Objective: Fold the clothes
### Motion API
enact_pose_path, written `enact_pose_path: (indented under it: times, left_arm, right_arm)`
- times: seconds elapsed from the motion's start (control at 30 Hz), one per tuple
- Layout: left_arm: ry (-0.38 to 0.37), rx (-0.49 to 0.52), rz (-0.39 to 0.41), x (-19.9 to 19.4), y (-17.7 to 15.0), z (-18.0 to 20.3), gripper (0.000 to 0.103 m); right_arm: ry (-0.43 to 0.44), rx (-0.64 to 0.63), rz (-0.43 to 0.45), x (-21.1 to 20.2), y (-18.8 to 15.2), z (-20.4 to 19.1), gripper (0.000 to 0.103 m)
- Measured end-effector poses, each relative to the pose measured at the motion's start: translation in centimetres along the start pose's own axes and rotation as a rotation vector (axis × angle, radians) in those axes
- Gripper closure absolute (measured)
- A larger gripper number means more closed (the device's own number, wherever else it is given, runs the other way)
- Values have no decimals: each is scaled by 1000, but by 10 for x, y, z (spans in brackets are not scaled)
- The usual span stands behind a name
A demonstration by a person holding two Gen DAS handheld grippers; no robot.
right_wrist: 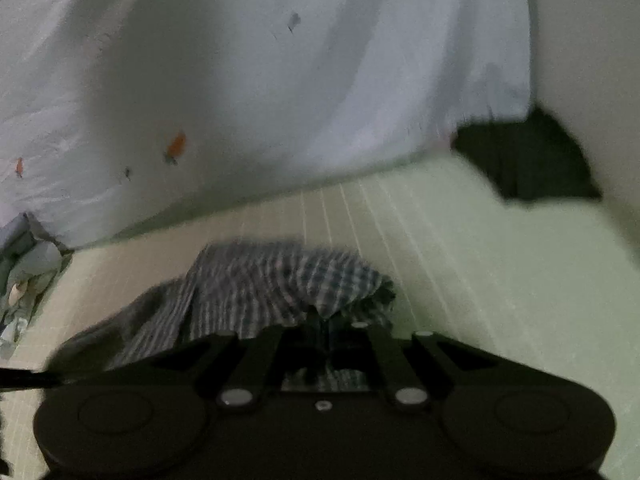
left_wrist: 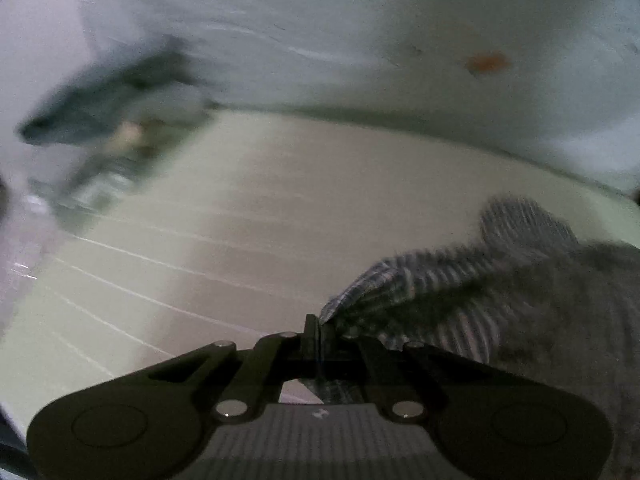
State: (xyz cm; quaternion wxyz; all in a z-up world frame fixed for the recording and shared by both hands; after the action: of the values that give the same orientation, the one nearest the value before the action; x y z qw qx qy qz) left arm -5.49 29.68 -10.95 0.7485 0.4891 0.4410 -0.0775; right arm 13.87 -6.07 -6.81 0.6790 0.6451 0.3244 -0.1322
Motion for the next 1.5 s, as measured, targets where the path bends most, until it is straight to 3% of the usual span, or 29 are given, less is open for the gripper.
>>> enact_pose_path:
  times: [0.13,0.2,0.23,0.27,0.3,0.4,0.47,0.53,0.63,0.73,0.93,1.13,1.33,1.4,1.43,1.47,1.5]
  left_arm:
    - [75,36,84,-22,28,-35,102]
    - [120,47,52,-13,23,-40,101]
    - [122,29,34,-6,18,-40,97]
    - [108,-9,17,0,11,-40,97]
    - [81,-53,-3,5,2,-40,89]
    - [15,-127,-27,11,-18,-36,62]
    - [-12,-141,-48,12,-29,-25,54]
    - [-37,-159,-59,13,-39,-17,42]
    - [-54,-207,-84,20,-54,-13,40]
    - [-55,-251,-105,24,-66,-12,40]
    - [-33,-245,-124,16,-79,-5,35]
    - [-4,-222,-133,1,-89,9,31]
    - [10,-168,-150,-10,-99,32,31]
    - [14,-153,-154,-12,-102,40,31]
    - [15,-149,-156,-13,-104,44,31]
    - [17,-146,-158,-13,-106,47,31]
    - [18,-143,-162,-13,-108,50,31]
  right_arm:
    - [6,-39,123,-22,29,-20,99]
    - [54,-82,144,-30,31,-37,97]
    - [86,-130,115,-27,24,-47,90]
    - [113,-180,59,-18,14,-55,76]
    - [113,-198,-1,-8,2,-58,70]
    - [89,-127,-91,6,-17,-44,62]
    - [55,-65,-123,12,-22,-27,47]
    - [18,16,-145,20,-19,-5,46]
    - [-44,72,-170,34,-22,24,42]
    - [-109,39,-221,49,-40,44,42]
    - [-85,-19,-331,85,-73,48,42]
    - [-49,-57,-377,104,-92,40,42]
    - [-35,-116,-367,116,-96,37,47]
    - [-15,-153,-349,115,-95,35,63]
    - [0,-178,-340,114,-95,34,79]
    - [15,-202,-331,112,-95,33,102]
    - [28,-220,-325,111,-96,34,102]
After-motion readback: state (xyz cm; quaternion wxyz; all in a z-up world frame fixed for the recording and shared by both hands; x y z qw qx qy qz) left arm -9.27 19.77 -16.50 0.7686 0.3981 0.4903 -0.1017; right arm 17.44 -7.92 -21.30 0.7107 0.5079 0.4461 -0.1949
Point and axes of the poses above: each gripper's, at about its wrist camera, not at the fingertips, and x roughly the way its jaws point, z to its right, y to its top, the point moved 9 cm from there along x, roughly the way its jaws point, and after that the axes turned 14 degrees about -y, right-handed, at the moved point
